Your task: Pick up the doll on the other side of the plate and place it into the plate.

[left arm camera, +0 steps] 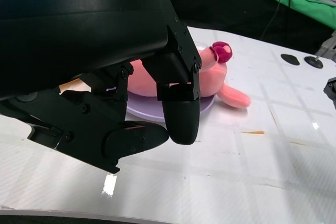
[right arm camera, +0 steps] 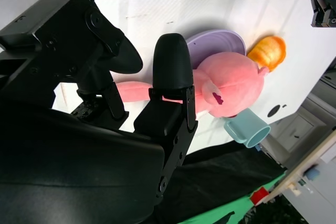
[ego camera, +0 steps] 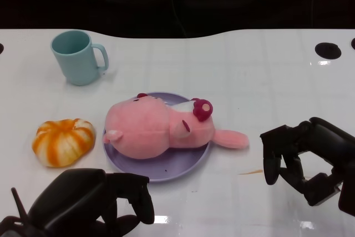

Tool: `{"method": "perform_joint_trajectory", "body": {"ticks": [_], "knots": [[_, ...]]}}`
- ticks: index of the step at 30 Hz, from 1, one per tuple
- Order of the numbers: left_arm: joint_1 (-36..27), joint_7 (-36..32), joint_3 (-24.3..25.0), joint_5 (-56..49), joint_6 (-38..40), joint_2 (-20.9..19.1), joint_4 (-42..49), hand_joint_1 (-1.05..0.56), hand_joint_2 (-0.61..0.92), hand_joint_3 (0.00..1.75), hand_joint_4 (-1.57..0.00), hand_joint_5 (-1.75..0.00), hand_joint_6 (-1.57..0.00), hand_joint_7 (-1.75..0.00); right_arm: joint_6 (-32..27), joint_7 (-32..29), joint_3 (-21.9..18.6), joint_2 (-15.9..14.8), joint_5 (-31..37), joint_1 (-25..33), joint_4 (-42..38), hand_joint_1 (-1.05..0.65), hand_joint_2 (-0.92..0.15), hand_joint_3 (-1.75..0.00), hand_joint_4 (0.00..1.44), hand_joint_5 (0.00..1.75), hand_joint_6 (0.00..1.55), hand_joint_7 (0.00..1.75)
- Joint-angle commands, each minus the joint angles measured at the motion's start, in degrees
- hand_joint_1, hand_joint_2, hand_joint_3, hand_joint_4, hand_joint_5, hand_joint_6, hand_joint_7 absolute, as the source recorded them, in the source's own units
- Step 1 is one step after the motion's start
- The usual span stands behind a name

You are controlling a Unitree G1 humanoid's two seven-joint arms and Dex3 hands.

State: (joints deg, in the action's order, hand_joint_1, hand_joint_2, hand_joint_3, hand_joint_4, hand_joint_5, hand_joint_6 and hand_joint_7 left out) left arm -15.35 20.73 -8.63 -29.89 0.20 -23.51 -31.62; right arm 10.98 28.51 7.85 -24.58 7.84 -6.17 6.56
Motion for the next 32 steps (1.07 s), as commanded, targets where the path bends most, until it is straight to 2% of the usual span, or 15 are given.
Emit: {"method": "perform_joint_trajectory", "body": {"ticks": [1, 26, 32], "knots": [[-0.59, -0.57, 0.92, 0.26, -0.56, -0.8, 0.35, -0.18, 0.7, 0.68, -0.73, -1.39, -0.79, -1.04, 2.19, -0.97, 0.21, 0.12, 0.49, -0.41, -1.71, -0.05, -0.28, -1.53, 0.93, 1.75, 0.77, 1.6], [-0.66, 0.03, 2.43, 1.18, -1.28, -1.04, 0.66, -0.17, 0.73, 0.63, -0.73, -1.36, -0.79, -1.04, 3.55, -2.12, 1.49, 0.19, 3.18, -2.12, -3.17, -0.09, -0.29, -1.45, 0.91, 1.75, 0.77, 1.59], [-0.72, 0.11, 2.66, 1.42, -1.73, -1.23, 0.75, -0.18, 0.73, 0.63, -0.73, -1.38, -0.78, -1.04, 1.6, -1.62, 1.58, -0.07, 3.23, -2.11, -1.64, -0.08, -0.29, -1.45, 0.91, 1.75, 0.77, 1.59]]}}
